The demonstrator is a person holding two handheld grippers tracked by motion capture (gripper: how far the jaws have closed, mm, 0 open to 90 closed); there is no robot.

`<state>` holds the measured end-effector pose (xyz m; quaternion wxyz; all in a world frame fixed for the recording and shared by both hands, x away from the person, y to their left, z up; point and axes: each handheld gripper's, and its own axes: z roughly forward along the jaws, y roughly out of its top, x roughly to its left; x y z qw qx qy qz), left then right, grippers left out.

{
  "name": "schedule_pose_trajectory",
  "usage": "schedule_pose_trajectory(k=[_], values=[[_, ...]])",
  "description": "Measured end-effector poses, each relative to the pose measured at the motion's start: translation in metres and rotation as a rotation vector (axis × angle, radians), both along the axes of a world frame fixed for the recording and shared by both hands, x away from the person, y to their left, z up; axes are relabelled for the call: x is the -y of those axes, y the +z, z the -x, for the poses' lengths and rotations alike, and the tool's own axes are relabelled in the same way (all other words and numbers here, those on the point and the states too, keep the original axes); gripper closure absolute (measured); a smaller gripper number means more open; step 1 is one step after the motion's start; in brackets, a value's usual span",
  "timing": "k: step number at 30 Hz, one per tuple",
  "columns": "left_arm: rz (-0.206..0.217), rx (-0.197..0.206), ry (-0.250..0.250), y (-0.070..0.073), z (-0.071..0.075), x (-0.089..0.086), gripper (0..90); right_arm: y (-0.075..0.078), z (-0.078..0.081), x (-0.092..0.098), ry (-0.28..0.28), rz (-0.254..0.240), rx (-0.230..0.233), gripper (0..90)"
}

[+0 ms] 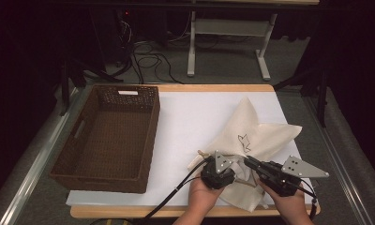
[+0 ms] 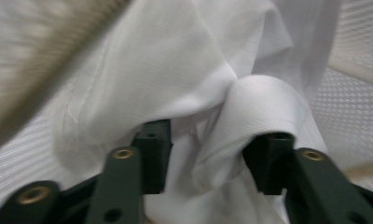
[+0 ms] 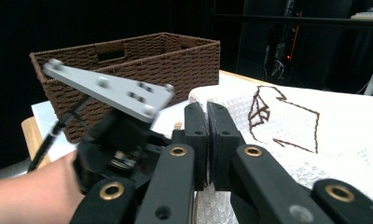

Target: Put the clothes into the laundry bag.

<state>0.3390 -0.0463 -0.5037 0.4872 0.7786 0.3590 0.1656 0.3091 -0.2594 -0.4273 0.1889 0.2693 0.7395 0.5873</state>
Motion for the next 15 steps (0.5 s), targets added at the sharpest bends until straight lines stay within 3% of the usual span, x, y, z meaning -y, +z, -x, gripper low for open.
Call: schedule_pose_trajectory(k=[5, 10, 15], values=[[0.022, 0.008, 0.001, 0.003, 0.008, -0.01, 45.0, 0.0, 0.0, 0.0, 0.001, 0.002, 0.004, 89.3], [0.051, 0.011, 0.008, -0.002, 0.02, -0.021, 31.8, 0.0, 0.0, 0.0, 0.005, 0.001, 0.003, 89.3], [-0.02, -0.048, -0.023, -0.016, 0.025, -0.019, 26.9, -0.001, 0.0, -0.002, 0.002, 0.006, 0.002, 89.3]])
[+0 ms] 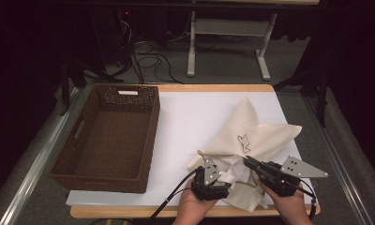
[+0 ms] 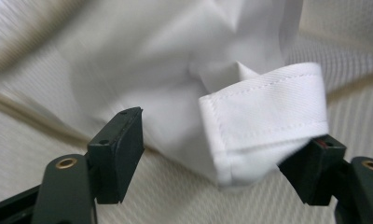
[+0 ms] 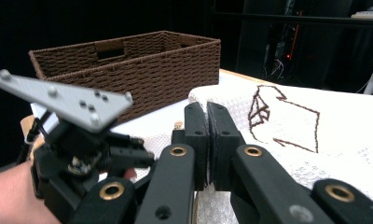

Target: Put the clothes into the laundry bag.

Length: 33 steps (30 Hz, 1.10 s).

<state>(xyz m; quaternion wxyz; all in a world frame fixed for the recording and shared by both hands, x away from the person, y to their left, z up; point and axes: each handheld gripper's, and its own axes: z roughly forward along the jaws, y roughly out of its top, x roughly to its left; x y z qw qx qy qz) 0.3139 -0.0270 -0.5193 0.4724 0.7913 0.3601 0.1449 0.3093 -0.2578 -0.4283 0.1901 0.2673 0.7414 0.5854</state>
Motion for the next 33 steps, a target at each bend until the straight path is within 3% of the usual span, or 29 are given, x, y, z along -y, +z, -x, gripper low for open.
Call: schedule_pose_trajectory(k=[4, 5, 7, 8, 11, 12, 13, 15, 16, 17, 20, 28, 33], values=[[-0.078, -0.061, -0.061, -0.002, -0.005, 0.011, 32.8, 0.0, 0.0, -0.002, 0.005, 0.005, 0.0, 89.3], [-0.094, -0.084, -0.085, -0.002, -0.007, 0.013, 44.4, 0.0, 0.0, -0.002, 0.003, 0.006, -0.001, 89.3], [-0.12, -0.085, -0.078, -0.002, -0.009, 0.016, 45.9, 0.0, 0.0, -0.001, 0.003, 0.006, -0.001, 89.3], [-0.128, -0.08, -0.072, -0.001, -0.009, 0.016, 55.6, 0.0, 0.001, -0.001, 0.002, 0.006, -0.004, 89.3], [-0.119, -0.114, -0.083, 0.001, -0.015, 0.012, 81.4, 0.0, 0.0, 0.0, 0.004, 0.006, 0.003, 89.3], [-0.126, -0.117, -0.086, 0.002, -0.016, 0.012, 81.4, 0.0, 0.0, 0.0, 0.004, 0.006, 0.003, 89.3], [-0.116, -0.087, -0.077, 0.007, -0.017, 0.01, 86.3, 0.0, 0.0, 0.0, 0.0, 0.009, 0.004, 89.3], [-0.093, -0.065, -0.064, 0.01, -0.017, 0.009, 86.6, 0.0, 0.0, 0.0, -0.003, 0.007, 0.006, 89.3], [-0.044, -0.014, -0.043, 0.018, -0.018, 0.008, 86.9, 0.0, 0.0, 0.001, -0.005, 0.005, -0.001, 89.3], [-0.044, -0.014, -0.043, 0.018, -0.018, 0.008, 87.0, 0.0, 0.0, 0.001, -0.005, 0.005, -0.001, 89.3], [-0.021, 0.039, -0.016, 0.023, -0.024, 0.02, 87.1, -0.001, -0.001, 0.002, -0.013, 0.006, -0.007, 89.3], [-0.063, 0.043, 0.008, 0.01, -0.046, 0.057, 85.7, -0.002, -0.004, 0.009, -0.023, -0.003, -0.004, 89.3], [-0.046, 0.034, -0.004, 0.014, -0.04, 0.052, 64.5, -0.002, -0.005, 0.012, -0.03, -0.011, -0.011, 89.3]])
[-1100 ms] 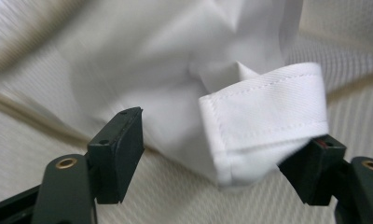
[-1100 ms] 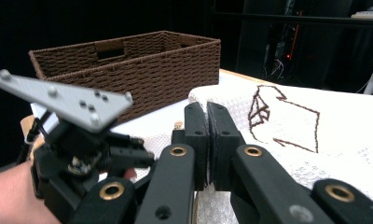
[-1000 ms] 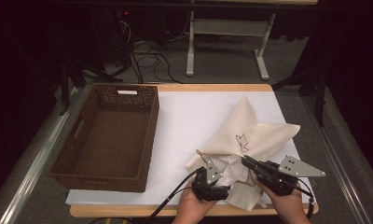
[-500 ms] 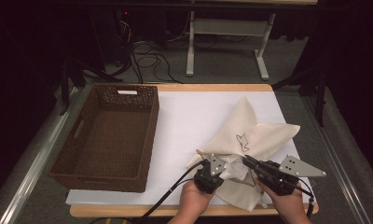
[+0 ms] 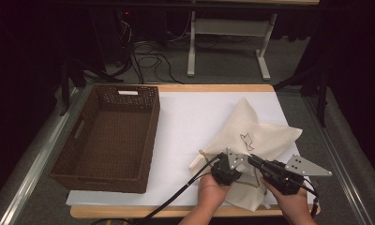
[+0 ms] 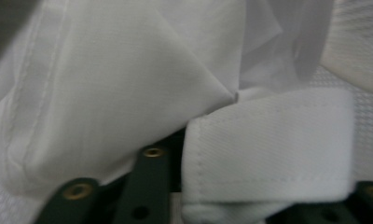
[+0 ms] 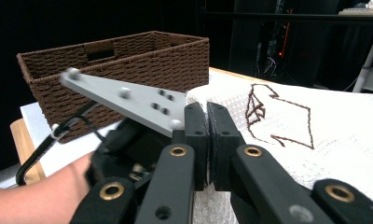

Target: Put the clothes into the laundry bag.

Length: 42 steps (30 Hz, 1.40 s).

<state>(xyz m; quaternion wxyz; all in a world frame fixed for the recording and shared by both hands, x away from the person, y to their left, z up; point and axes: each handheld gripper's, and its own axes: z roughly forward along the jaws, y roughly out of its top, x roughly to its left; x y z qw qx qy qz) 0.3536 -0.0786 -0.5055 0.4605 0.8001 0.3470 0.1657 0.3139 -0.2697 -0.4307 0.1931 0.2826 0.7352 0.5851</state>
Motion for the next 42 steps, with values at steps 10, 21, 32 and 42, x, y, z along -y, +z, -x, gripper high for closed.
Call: schedule_pose_trajectory(k=[10, 21, 32, 42], values=[[0.02, -0.048, -0.034, 0.005, 0.03, -0.041, 35.9, 0.0, 0.001, -0.006, 0.008, 0.012, 0.004, 89.3], [0.181, -0.066, -0.142, 0.016, 0.047, -0.054, 87.6, -0.001, 0.001, -0.006, 0.007, 0.011, -0.004, 89.3], [0.253, -0.014, -0.071, 0.026, 0.018, -0.029, 87.9, -0.001, 0.001, -0.006, 0.004, 0.011, -0.003, 89.3], [0.092, -0.023, -0.057, -0.005, -0.004, 0.006, 81.9, -0.002, 0.0, -0.003, -0.003, 0.009, -0.001, 89.3]])
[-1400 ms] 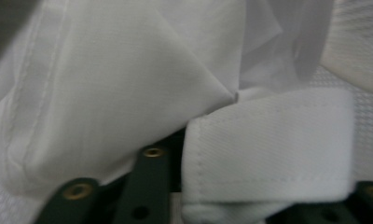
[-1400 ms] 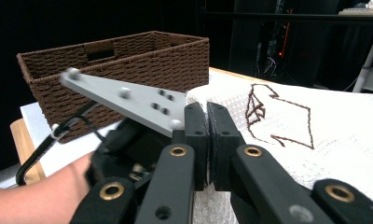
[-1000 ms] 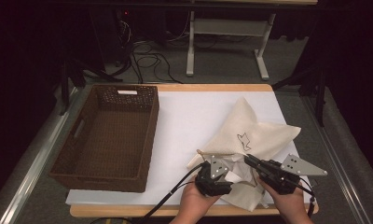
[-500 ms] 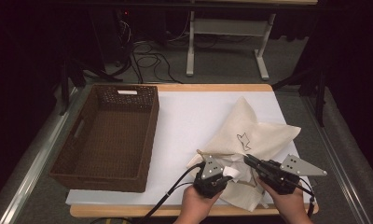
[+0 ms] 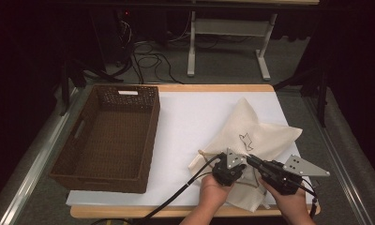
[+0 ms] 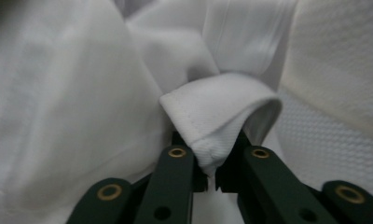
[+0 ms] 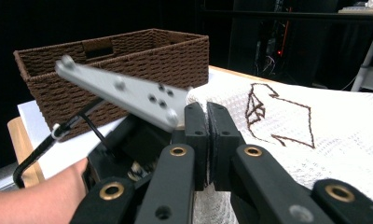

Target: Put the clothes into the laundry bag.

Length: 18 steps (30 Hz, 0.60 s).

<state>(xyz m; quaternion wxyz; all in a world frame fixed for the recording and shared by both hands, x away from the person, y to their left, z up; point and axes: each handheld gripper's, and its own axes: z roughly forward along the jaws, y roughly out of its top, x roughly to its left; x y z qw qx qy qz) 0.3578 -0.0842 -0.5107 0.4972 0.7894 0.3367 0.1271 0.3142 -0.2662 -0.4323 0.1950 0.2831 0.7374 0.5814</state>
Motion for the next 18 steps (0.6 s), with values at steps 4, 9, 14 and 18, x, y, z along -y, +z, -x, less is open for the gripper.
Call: schedule_pose_trajectory(k=[4, 9, 14, 18], values=[[0.015, 0.006, -0.003, 0.004, 0.007, -0.006, 55.0, 0.0, 0.0, 0.001, -0.002, -0.005, -0.004, 89.3], [0.012, 0.04, 0.003, 0.011, 0.016, -0.022, 43.9, 0.0, 0.0, -0.001, 0.0, 0.004, 0.001, 89.3], [0.024, 0.05, 0.007, 0.013, 0.025, -0.035, 40.2, 0.0, 0.0, -0.002, 0.001, 0.005, 0.0, 89.3], [0.03, 0.046, -0.004, 0.014, 0.033, -0.043, 39.8, 0.0, 0.0, -0.002, 0.001, 0.007, 0.0, 89.3]])
